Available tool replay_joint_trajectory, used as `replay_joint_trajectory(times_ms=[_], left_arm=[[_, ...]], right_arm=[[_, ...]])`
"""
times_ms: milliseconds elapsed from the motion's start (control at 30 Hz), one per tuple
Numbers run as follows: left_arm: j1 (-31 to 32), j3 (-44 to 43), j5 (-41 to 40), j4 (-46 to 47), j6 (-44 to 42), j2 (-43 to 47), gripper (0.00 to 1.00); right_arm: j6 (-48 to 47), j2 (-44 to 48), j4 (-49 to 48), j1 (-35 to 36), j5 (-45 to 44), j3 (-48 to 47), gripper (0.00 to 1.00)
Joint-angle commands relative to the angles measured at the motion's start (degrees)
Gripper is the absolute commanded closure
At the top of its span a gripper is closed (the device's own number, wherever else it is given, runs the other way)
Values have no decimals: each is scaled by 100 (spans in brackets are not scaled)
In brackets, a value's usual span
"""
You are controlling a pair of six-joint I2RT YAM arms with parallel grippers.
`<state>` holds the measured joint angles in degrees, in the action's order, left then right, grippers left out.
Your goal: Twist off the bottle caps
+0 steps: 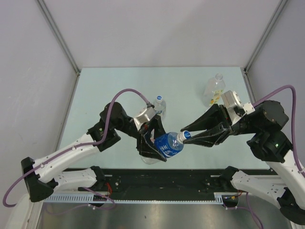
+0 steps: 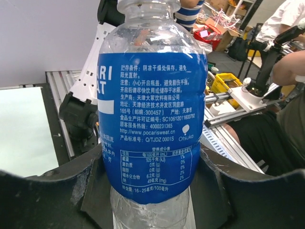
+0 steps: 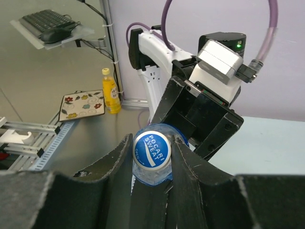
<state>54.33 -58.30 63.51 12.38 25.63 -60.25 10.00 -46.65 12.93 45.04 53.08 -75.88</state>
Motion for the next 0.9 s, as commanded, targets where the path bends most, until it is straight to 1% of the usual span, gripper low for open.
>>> replay_joint_trajectory(times_ms=[0,200,300,367,433,467,500,533,567,600,633,667,733,767,833,867], left_arm=[[-124,-375,303,739,74,31,100],[-142,-384,320,695,56,4,100],[-150,-392,277,599,-14,13,100],[-159,-410,119,371,-189,39,100],[-159,-410,13,126,-399,101,100],[-159,-419,-118,2,-488,110,100],[-159,-427,-171,-95,-567,136,100],[-159,-445,-207,-270,-716,154,100],[-159,-462,-303,-393,-804,154,100],[-159,-489,-330,-508,-883,154,100],[-159,-515,-356,-657,-997,154,100],[-159,-515,-391,-710,-1042,162,100],[-177,-472,-453,-781,-1069,154,100],[-168,-463,-462,-790,-1069,145,100],[-168,-410,-488,-816,-1095,119,100],[-168,-401,-497,-825,-1112,127,100]], right_arm=[[117,25,192,-135,1221,-147,100],[11,33,368,-250,1556,-147,100],[19,42,430,-294,1391,-164,100],[37,42,474,-363,1293,-191,100],[63,60,535,-390,1030,-243,98],[64,60,561,-416,942,-278,91],[72,51,631,-460,732,-305,81],[81,34,667,-487,669,-375,78],[72,25,702,-513,625,-410,60],[81,25,746,-548,485,-445,57],[81,16,772,-557,423,-515,51],[90,7,781,-566,336,-542,36],[116,-2,799,-584,142,-586,34],[108,-19,816,-584,106,-630,28],[116,-28,843,-592,-60,-665,24],[116,-28,843,-592,-113,-674,18]])
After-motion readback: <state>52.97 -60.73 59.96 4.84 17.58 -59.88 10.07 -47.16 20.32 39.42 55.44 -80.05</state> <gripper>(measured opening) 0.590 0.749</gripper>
